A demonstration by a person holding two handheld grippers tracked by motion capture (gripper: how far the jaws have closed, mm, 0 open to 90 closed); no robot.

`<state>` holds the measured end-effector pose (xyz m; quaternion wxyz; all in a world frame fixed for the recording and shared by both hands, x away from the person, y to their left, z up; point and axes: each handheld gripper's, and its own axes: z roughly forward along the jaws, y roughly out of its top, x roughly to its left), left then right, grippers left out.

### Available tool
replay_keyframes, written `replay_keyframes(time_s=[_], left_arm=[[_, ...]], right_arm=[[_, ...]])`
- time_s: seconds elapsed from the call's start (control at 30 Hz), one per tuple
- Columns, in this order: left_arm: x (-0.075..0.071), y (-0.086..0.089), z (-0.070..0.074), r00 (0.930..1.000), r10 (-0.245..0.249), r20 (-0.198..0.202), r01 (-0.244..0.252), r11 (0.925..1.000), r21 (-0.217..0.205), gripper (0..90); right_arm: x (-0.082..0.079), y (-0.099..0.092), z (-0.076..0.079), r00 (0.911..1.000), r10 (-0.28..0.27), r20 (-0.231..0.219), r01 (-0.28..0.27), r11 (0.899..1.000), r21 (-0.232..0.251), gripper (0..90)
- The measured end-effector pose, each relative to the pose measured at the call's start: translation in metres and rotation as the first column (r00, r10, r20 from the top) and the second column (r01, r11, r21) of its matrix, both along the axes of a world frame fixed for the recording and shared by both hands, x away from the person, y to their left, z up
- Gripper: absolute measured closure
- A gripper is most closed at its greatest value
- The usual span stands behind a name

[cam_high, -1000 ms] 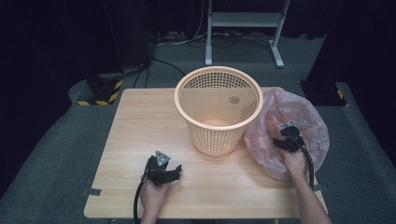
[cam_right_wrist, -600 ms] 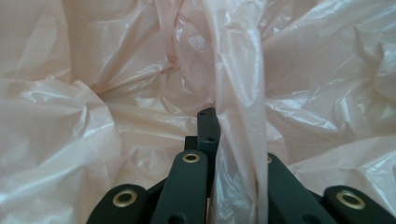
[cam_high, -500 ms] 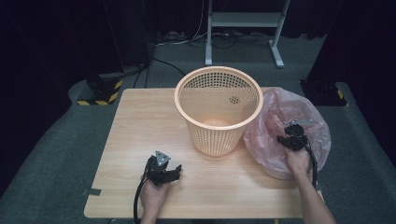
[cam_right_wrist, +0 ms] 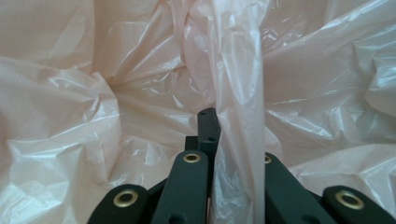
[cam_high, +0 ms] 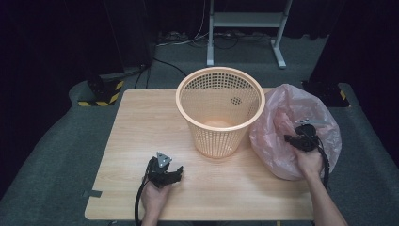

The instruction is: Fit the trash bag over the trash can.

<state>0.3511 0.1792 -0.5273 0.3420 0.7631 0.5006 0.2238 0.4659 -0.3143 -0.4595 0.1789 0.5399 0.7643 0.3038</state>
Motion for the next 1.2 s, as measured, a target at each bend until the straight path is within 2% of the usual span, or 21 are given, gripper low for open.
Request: replay_keyframes(time_s=[0.3, 0.43, 0.67, 0.83, 1.2], left_arm=[[0.0, 0.0, 0.0, 1.0, -0.001, -0.001, 0.001, 1.0, 0.001, 25.1], [0.0, 0.0, 0.0, 1.0, -0.001, -0.001, 0.001, 1.0, 0.0, 25.2], [0.0, 0.0, 0.0, 1.0, -0.001, -0.001, 0.001, 1.0, 0.0, 25.2], [0.0, 0.0, 0.0, 1.0, -0.001, -0.001, 0.001, 1.0, 0.0, 25.2], [0.0, 0.0, 0.0, 1.0, -0.001, -0.001, 0.001, 1.0, 0.0, 25.2]], right_arm=[[-0.008, -0.01, 0.015, 0.9999, 0.012, 0.005, -0.012, 1.0, 0.027, 89.5], [-0.011, -0.016, 0.02, 0.9999, 0.008, 0.014, -0.009, 0.998, 0.06, 89.5], [-0.017, -0.021, 0.028, 0.9997, 0.016, 0.016, -0.017, 0.997, 0.069, 89.5], [-0.024, -0.022, 0.037, 0.9985, 0.028, 0.048, -0.031, 0.997, 0.069, 89.5], [-0.034, -0.025, 0.051, 0.9967, 0.053, 0.061, -0.058, 0.995, 0.086, 89.5]])
